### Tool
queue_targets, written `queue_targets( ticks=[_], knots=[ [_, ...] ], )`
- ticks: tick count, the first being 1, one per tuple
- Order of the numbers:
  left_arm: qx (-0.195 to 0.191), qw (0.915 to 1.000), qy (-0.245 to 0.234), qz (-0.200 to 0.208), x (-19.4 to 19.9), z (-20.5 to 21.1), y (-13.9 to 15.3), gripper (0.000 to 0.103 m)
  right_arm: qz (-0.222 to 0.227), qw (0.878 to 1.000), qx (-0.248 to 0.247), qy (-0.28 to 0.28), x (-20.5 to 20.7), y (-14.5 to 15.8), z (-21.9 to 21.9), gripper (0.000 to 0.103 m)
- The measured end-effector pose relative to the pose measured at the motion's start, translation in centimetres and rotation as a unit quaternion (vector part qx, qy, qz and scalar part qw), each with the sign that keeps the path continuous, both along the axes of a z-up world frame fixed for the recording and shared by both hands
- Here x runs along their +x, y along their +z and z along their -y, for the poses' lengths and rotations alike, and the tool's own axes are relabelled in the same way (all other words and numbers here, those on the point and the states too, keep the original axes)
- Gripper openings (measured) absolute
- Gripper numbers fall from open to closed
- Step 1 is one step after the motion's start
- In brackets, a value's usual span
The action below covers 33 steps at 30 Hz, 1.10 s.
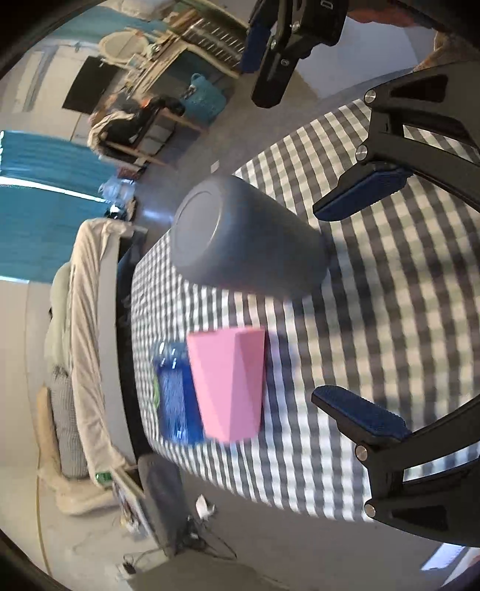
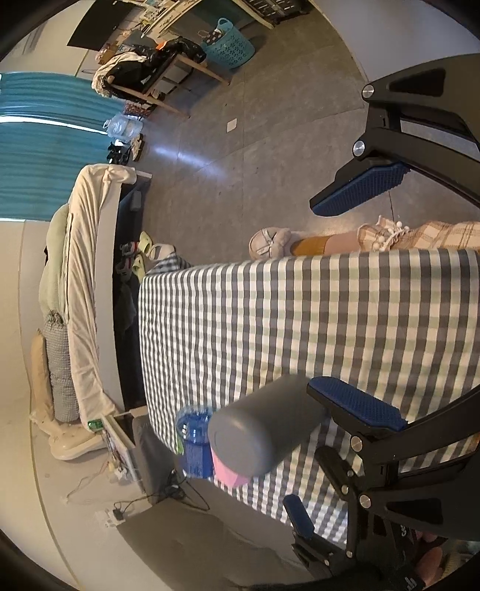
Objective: Flip cup upside down
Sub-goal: 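Rotate the grey cup with the left gripper and lower it upright onto the table, then open the left gripper and withdraw both grippers from the grey cup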
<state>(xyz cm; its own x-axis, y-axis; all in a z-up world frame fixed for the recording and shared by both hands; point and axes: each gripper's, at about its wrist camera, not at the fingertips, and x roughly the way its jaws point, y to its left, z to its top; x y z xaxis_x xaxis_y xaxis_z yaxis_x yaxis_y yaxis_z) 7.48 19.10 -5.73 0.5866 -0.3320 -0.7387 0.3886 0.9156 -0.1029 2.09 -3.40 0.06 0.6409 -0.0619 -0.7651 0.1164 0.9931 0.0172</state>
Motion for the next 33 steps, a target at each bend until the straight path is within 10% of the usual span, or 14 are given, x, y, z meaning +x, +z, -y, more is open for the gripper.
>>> queue_targets(
  ticks=[17, 33],
  knots=[
    [-0.003, 0.9834, 0.090, 0.157, -5.3, -4.5, 5.1, 0.103, 0.107, 0.993, -0.017, 0.054, -3.9, 1.4, -4.3, 0.093],
    [-0.002, 0.9823, 0.113, 0.149, -5.9, -6.3, 4.5, 0.103, 0.122, 0.991, -0.016, 0.047, -4.2, 1.6, -4.4, 0.103]
  ],
)
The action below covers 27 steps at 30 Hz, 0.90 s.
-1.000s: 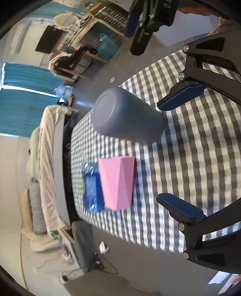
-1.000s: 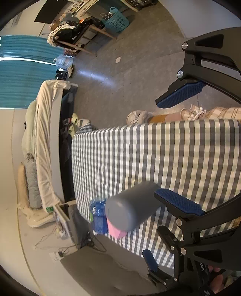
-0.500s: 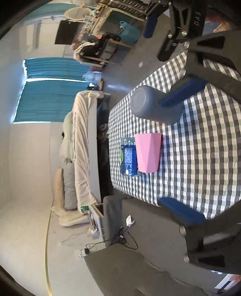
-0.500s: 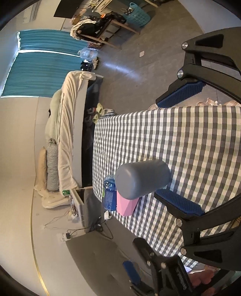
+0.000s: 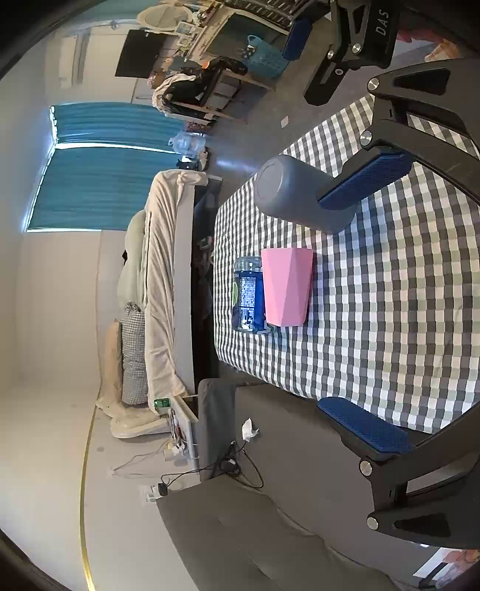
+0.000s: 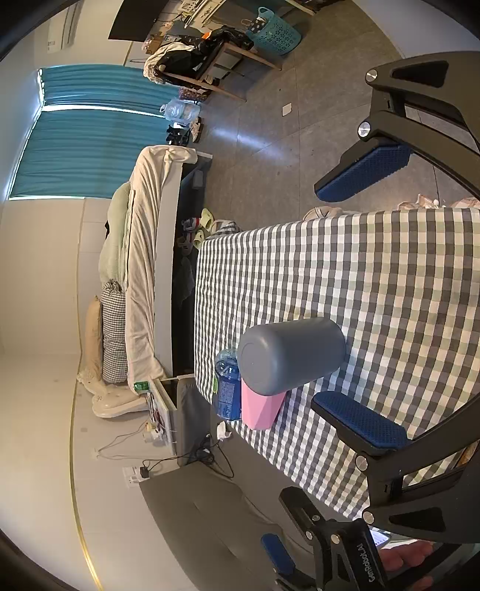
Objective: Flip cup upside down
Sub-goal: 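Open the left gripper and withdraw both grippers from the grey cup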
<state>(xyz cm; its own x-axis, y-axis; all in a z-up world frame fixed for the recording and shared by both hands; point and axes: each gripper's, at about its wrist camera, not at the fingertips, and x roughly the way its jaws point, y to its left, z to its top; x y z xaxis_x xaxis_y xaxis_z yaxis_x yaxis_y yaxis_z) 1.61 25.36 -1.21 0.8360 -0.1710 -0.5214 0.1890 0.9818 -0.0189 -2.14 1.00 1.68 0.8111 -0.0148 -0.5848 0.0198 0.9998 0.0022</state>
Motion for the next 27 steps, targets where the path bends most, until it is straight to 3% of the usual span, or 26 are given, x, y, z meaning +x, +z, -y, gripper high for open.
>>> queue_targets(
  ticks=[27],
  knots=[
    [0.005, 1.0000, 0.001, -0.001, -0.16, 0.16, 0.15, 0.103, -0.009, 1.000, -0.002, -0.001, 0.08, -0.39, 0.15, 0.103]
  ],
)
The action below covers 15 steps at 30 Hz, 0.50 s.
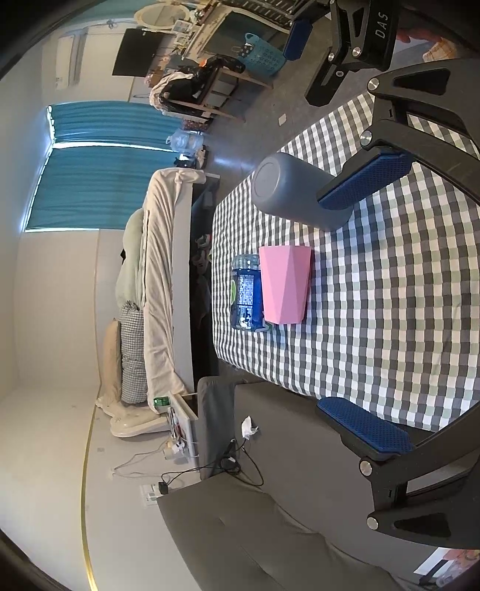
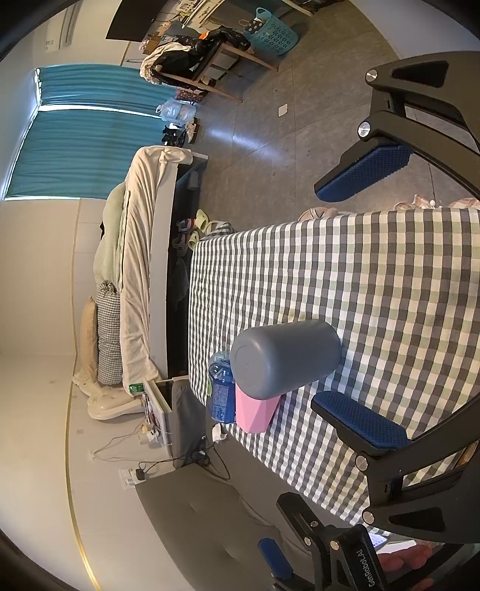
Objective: Flip cup upside down
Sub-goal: 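Open the left gripper and withdraw both grippers from the grey cup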
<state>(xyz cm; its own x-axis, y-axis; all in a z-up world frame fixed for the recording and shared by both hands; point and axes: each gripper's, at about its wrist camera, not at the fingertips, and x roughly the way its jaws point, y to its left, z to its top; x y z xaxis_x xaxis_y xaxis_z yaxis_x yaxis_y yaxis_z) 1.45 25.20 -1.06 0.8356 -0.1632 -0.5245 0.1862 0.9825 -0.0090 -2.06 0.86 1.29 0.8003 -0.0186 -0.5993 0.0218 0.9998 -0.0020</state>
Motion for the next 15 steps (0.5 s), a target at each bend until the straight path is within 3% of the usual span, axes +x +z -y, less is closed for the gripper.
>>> queue_targets(
  ticks=[15],
  knots=[
    [0.000, 1.0000, 0.002, 0.000, 0.00, -0.16, 0.08, 0.103, 0.000, 1.000, 0.000, 0.000, 0.01, -0.01, -0.01, 0.103]
  ],
)
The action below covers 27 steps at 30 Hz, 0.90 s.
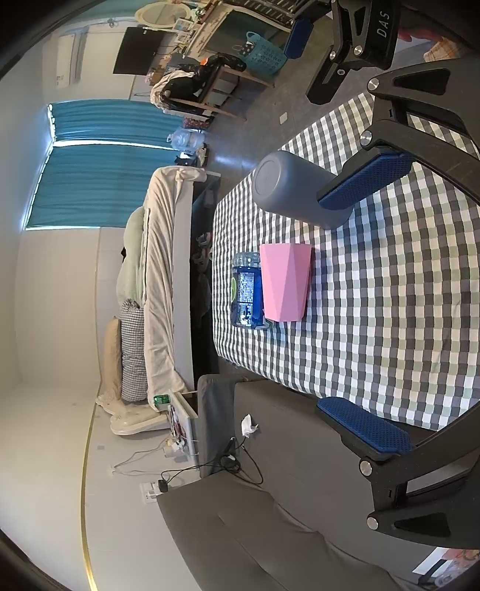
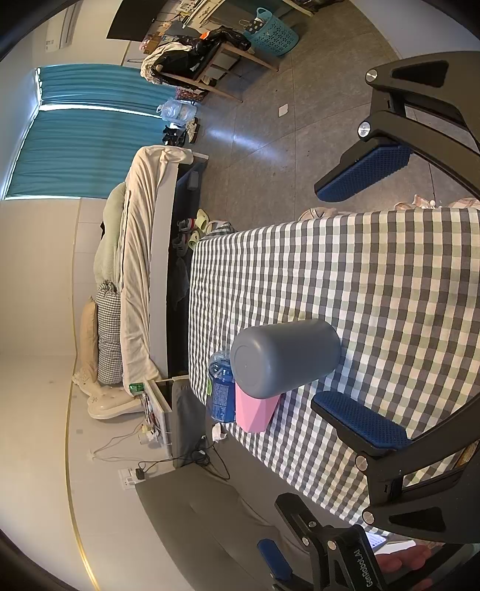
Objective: Flip cup upside down
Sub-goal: 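Open the left gripper and withdraw both grippers from the grey cup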
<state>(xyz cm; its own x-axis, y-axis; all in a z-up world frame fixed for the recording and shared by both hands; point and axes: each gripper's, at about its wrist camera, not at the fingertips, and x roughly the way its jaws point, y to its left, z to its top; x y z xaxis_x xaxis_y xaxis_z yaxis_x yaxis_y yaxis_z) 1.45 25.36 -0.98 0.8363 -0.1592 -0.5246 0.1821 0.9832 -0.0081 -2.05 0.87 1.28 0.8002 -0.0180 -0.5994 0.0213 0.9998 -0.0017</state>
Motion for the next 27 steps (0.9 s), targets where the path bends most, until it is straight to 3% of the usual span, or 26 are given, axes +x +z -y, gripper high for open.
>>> queue_targets(
  ticks=[27],
  knots=[
    [0.000, 1.0000, 0.000, 0.000, -0.01, -0.05, -0.08, 0.103, -0.005, 1.000, 0.000, -0.001, -0.07, -0.62, 0.06, 0.103]
  ],
)
